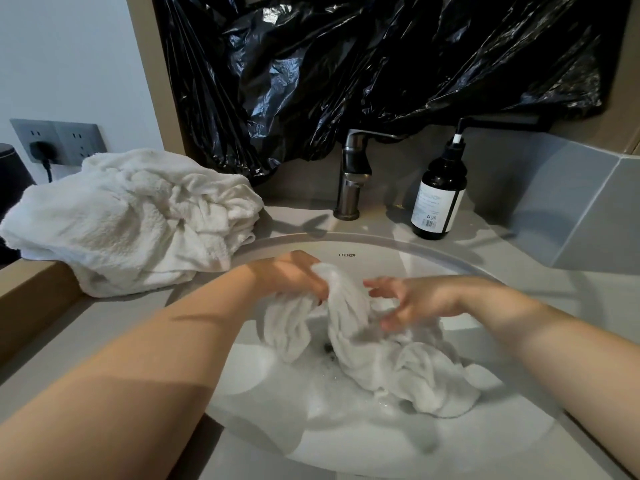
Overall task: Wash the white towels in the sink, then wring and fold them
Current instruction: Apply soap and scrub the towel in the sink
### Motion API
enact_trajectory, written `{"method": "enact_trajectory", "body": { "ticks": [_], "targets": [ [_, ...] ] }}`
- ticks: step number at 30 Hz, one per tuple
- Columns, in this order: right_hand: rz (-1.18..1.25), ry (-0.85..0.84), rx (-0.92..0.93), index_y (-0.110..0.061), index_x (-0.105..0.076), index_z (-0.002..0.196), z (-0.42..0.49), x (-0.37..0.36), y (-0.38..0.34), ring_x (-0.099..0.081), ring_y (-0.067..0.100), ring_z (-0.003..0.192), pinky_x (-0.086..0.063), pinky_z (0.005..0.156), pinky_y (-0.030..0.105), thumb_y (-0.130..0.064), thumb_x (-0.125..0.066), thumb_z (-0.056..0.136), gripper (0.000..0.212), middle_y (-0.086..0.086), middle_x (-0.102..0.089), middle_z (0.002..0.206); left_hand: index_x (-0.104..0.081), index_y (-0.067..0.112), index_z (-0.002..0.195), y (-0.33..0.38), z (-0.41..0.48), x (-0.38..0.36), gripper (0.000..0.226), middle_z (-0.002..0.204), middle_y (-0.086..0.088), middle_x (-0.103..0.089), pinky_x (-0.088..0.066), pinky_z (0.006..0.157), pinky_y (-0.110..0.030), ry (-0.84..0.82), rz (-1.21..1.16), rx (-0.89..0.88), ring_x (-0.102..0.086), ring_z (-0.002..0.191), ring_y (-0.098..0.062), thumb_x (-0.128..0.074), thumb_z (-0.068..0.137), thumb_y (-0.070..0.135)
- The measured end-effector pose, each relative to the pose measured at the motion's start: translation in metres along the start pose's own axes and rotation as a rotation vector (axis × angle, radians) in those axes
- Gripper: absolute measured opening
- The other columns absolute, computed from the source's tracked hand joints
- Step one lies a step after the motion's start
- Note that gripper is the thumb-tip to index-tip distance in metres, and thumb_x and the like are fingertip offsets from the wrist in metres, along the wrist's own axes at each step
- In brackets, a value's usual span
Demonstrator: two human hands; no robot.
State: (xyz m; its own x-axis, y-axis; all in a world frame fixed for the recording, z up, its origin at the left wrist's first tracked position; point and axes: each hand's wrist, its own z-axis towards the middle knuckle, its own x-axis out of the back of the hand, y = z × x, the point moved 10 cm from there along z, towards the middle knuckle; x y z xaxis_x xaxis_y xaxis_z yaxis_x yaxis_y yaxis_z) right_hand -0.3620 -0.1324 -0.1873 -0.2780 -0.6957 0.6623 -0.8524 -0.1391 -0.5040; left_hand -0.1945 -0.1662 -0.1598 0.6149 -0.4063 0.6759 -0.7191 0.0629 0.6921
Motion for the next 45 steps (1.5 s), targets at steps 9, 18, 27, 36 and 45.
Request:
{"method": "enact_trajectory", "body": {
  "ticks": [9,18,27,36,45],
  "targets": [
    [-0.044,0.215,-0.037,-0.022,-0.039,0.139,0.024,-0.016,-0.02,-0.06,0.02,0.108,-0.052,0.088,0.032,-0.04,-0.077,0.074,0.077,-0.004,-0.057,0.124,-0.068,0.002,0.082,0.01,-0.006,0.029,0.029,0.076,-0.011,-0.069,-0.056,0.074,-0.036,0.155,-0.638,-0.085,-0.066,0.073,-0.026,-0.073,0.06,0.02],
    [0.009,0.473,-0.065,-0.019,-0.064,0.108,-0.019,0.052,-0.014,-0.064,0.018,0.096,-0.053,0.08,0.027,-0.014,-0.075,0.073,0.036,0.0,-0.068,0.102,-0.052,0.016,0.123,-0.026,-0.009,0.001,0.045,0.109,-0.003,-0.057,-0.047,0.065,-0.025,-0.105,0.473,0.245,-0.056,0.081,-0.018,-0.071,0.084,0.024],
    [0.679,0.56,0.272,-0.006,-0.06,0.096,-0.039,0.08,-0.054,-0.061,0.018,0.074,-0.048,0.062,0.026,-0.001,-0.06,0.079,0.018,0.007,-0.061,0.078,-0.016,0.031,0.153,0.057,-0.005,-0.018,0.11,0.147,0.013,-0.037,-0.04,0.107,-0.025,-0.051,-0.202,-0.366,-0.038,0.135,-0.006,-0.088,0.07,0.025],
    [0.63,0.275,0.264,-0.012,-0.06,0.118,-0.025,0.061,-0.03,-0.069,0.016,0.096,-0.056,0.085,0.028,-0.03,-0.074,0.081,0.044,0.004,-0.072,0.105,-0.068,0.0,0.103,0.052,-0.012,0.009,0.05,0.089,-0.011,-0.069,-0.051,0.072,-0.036,0.164,-0.531,-0.308,-0.065,0.082,-0.024,-0.07,0.065,0.031],
    [0.072,0.388,0.062,-0.025,-0.04,0.133,0.022,0.016,-0.009,-0.054,0.017,0.107,-0.048,0.096,0.037,-0.024,-0.084,0.07,0.078,-0.005,-0.054,0.12,-0.074,0.014,0.084,0.026,-0.001,0.02,0.027,0.087,-0.012,-0.074,-0.055,0.083,-0.044,0.215,-0.625,-0.213,-0.07,0.085,-0.028,-0.067,0.061,0.026]
  ]
}}
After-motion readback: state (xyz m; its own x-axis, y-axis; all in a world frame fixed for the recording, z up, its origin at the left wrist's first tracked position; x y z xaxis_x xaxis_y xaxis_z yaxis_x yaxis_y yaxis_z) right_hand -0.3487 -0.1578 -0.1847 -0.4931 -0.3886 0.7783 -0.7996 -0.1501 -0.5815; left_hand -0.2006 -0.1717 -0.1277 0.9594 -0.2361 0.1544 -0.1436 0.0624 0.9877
